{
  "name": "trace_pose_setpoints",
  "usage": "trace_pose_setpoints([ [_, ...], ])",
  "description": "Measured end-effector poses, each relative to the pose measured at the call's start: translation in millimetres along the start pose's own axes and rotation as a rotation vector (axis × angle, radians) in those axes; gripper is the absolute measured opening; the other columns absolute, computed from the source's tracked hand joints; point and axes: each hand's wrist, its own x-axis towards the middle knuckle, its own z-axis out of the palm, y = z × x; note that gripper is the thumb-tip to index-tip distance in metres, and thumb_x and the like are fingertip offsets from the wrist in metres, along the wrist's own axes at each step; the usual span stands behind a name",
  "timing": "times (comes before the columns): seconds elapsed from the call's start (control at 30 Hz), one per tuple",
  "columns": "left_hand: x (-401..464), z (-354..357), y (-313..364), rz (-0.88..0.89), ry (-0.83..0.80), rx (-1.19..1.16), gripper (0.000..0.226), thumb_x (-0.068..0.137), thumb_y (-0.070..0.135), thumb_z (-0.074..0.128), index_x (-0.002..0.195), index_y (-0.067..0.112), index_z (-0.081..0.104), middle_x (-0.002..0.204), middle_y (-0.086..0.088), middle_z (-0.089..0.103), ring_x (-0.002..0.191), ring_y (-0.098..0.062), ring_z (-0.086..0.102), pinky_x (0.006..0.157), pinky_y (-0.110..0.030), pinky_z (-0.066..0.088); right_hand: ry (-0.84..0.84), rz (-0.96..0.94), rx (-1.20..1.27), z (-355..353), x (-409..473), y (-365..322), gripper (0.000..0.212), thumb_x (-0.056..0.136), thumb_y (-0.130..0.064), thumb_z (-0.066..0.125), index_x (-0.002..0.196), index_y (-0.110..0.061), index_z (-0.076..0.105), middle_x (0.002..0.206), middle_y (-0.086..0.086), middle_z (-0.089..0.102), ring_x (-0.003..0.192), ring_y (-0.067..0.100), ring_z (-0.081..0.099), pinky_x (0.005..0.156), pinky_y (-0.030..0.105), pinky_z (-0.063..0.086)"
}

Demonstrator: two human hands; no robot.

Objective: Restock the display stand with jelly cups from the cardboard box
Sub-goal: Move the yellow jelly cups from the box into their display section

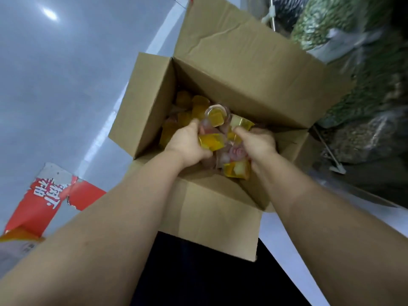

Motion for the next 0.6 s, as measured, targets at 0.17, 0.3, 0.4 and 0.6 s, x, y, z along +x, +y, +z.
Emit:
trace_pose_setpoints([
  [0.17, -97, -50, 42, 0.092, 0.213, -0.33, 0.042, 0.066, 0.025, 0.077, 0.094, 0.021, 0.046, 0.085, -0.001, 0.053, 0.077, -0.021, 0.051, 0.065, -0.025, 0.04, -0.138, -0.067, 0.156, -44, -103, -22, 0.034, 0.078, -0.005, 0.068, 0.109, -0.008, 0.055, 0.096, 0.007, 0.066, 0.079, 0.017, 0.064, 0.071, 0.032, 0.055],
  [0.3, -203, -117, 110, 0.209, 0.361, -0.422, 0.05, 0.068, 0.019, 0.08, 0.106, 0.028, 0.048, 0.099, 0.012, 0.053, 0.093, -0.004, 0.053, 0.081, -0.025, 0.042, -0.335, -0.268, 0.231, -93, -226, -79, 0.039, 0.074, 0.009, 0.068, 0.096, -0.018, 0.051, 0.098, 0.004, 0.066, 0.089, 0.015, 0.061, 0.082, 0.028, 0.051],
  [0.4, -280, -174, 175, 0.298, 0.426, -0.43, 0.066, 0.062, 0.015, 0.083, 0.11, 0.034, 0.042, 0.101, 0.013, 0.052, 0.094, -0.012, 0.054, 0.082, -0.024, 0.045, -0.391, -0.471, 0.216, -141, -314, -135, 0.048, 0.068, 0.006, 0.076, 0.102, -0.015, 0.05, 0.105, 0.006, 0.067, 0.094, 0.016, 0.061, 0.085, 0.036, 0.05],
  [0.6, -386, -258, 312, 0.579, 0.483, -0.444, 0.053, 0.059, 0.018, 0.076, 0.099, 0.039, 0.05, 0.106, 0.014, 0.061, 0.091, -0.006, 0.06, 0.081, -0.025, 0.048, -0.232, -0.87, 0.231, -247, -461, -242, 0.043, 0.065, -0.026, 0.076, 0.103, -0.038, 0.059, 0.102, -0.014, 0.067, 0.092, 0.003, 0.064, 0.081, 0.02, 0.05],
])
